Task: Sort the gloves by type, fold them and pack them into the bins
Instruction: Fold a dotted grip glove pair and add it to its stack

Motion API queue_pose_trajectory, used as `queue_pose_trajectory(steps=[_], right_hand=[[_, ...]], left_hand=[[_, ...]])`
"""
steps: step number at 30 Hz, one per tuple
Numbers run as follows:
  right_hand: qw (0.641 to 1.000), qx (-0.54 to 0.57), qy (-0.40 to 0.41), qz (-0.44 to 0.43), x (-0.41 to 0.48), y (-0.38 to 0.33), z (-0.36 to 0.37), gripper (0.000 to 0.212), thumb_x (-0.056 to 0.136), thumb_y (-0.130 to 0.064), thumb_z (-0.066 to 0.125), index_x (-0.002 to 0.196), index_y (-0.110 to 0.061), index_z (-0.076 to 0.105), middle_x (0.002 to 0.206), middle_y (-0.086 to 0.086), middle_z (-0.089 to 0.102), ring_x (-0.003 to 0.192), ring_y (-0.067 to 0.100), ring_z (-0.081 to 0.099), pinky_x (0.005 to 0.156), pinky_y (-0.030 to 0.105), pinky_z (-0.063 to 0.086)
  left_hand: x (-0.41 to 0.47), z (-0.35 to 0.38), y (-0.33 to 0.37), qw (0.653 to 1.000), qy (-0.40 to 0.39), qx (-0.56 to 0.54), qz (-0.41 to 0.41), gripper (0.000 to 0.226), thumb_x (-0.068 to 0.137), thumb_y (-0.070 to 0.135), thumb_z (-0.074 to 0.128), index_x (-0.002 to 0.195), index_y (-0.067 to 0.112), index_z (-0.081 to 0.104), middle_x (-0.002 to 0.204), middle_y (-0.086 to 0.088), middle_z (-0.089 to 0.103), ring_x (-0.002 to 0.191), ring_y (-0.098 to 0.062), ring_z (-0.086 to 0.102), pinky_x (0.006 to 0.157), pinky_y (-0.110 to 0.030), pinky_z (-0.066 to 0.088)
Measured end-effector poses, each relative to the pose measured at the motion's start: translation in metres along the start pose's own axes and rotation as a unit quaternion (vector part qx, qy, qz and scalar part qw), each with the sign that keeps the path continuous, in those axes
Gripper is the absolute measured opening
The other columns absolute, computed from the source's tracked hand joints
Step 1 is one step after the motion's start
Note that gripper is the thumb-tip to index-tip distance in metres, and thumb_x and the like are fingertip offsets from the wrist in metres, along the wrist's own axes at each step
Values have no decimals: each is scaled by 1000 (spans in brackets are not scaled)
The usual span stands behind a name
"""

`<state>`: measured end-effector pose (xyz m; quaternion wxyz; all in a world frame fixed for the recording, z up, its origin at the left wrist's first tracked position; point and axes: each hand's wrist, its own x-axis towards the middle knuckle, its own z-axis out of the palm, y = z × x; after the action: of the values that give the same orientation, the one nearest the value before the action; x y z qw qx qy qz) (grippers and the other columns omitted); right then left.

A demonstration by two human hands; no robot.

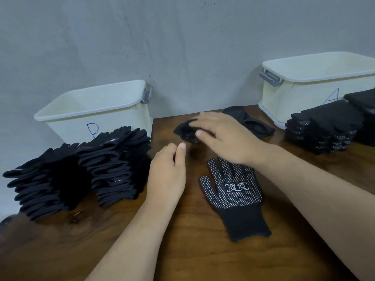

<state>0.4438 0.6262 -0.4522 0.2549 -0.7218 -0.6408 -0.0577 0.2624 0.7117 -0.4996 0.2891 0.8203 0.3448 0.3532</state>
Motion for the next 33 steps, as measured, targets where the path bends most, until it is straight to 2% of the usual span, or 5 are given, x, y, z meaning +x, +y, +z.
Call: queue_pose_trajectory(steps=[3, 8, 11, 22, 33], right_hand=[[979, 160, 115, 50, 5, -5, -29, 33, 108, -18, 58, 136, -27, 71, 138, -13, 66, 128, -3, 56, 112, 12, 36], [904, 390, 157, 77, 1, -27, -66, 19, 97, -12, 77, 112, -24, 73, 100, 7, 80, 89, 31, 79, 88, 52, 63], [903, 401, 142, 58, -5, -33, -70, 31, 93, -4, 80, 116, -22, 71, 107, -4, 74, 65, 17, 73, 74, 36, 61], [830, 546, 64, 98, -15, -75, -36, 19, 101, -19, 72, 116, -8, 77, 109, 11, 81, 106, 28, 78, 99, 41, 61], [893, 414, 156, 79, -16, -72, -46, 36, 101, -40, 73, 85, -8, 73, 80, 31, 70, 68, 44, 68, 61, 54, 54]], left_hand=[[0, -1, 3, 998, 47, -39, 14, 31, 110, 44, 48, 84, 29, 53, 87, 9, 58, 89, -14, 58, 79, -37, 47], [-15, -8, 29, 979, 86, -183, 33, 29, 107, 47, 47, 127, 29, 59, 121, 14, 66, 119, -5, 62, 99, -21, 49], [-22, -14, 49, 950, 96, -292, 54, 47, 104, 53, 48, 135, 20, 60, 131, 9, 68, 125, -13, 65, 105, -25, 49], [-27, -37, 76, 951, 121, -282, 34, 29, 111, 30, 54, 97, 16, 75, 79, 13, 71, 78, 5, 61, 72, -14, 45], [-20, -54, 72, 962, 136, -234, 33, 69, 102, 49, 64, 57, 10, 29, 53, 4, 26, 54, -9, 26, 50, -24, 23]])
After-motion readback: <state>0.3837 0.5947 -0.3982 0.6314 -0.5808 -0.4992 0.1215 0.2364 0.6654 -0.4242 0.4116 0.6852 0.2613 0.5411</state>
